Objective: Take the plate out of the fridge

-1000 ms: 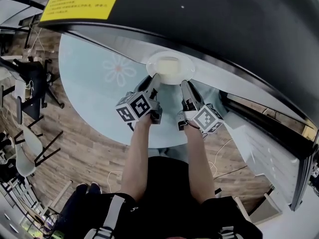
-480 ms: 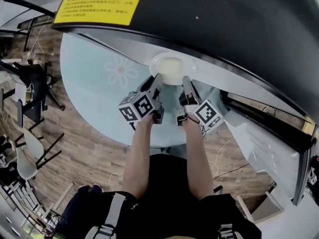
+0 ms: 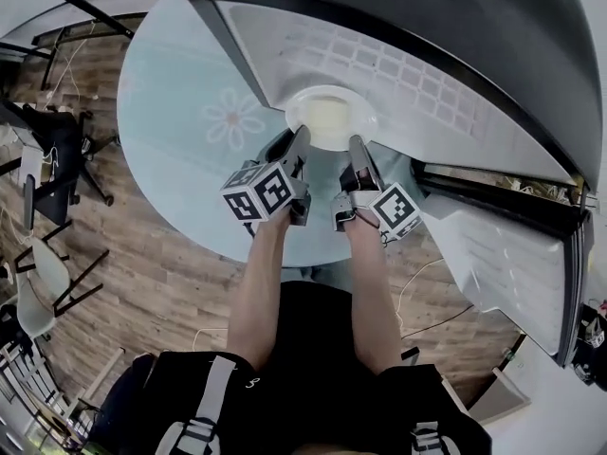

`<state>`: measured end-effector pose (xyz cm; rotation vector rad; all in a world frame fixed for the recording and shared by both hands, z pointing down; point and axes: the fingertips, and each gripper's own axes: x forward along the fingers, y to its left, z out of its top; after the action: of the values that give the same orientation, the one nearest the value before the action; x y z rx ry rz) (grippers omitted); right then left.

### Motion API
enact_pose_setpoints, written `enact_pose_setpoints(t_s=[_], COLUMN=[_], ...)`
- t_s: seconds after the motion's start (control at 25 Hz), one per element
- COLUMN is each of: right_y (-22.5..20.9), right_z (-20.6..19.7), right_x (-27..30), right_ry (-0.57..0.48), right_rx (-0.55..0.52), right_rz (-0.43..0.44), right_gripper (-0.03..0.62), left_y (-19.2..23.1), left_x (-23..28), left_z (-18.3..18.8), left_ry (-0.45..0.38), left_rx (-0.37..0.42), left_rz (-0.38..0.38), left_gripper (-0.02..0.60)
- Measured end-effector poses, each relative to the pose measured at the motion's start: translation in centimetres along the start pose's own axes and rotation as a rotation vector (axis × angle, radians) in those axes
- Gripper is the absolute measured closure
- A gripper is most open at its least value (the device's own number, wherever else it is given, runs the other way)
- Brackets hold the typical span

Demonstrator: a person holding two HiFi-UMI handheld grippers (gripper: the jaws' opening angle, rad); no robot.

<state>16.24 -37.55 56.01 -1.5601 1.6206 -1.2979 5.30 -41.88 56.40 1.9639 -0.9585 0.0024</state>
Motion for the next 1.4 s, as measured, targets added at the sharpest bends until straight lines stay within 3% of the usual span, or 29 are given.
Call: enact_pose_setpoints(t_s=[0.32,0.76,1.4], right_y=[5.1,8.4,9.6], right_z=[0.9,-0.8,-0.8], right_x=[-3.2,-10.2,-11.8], right_ry=[-0.04,0.016,0.03], right_rx=[-0.036,-0.076,-0.082], right_rz=[0.096,0.164,0.203], right_gripper=[0.545,0.542,0.534], left_y=[-4.5,-8.3,-10.4], left_x=[-4.4,-11.7,-13.5], left_z=[2.0,-0.3,-0.1], left_ry=[-0.093,-0.184,-0.224], left_rx=[0.072,0.09,0.118], left_rz=[-0.008,0.044,0.04], left_gripper=[0.491,0.491,0.491])
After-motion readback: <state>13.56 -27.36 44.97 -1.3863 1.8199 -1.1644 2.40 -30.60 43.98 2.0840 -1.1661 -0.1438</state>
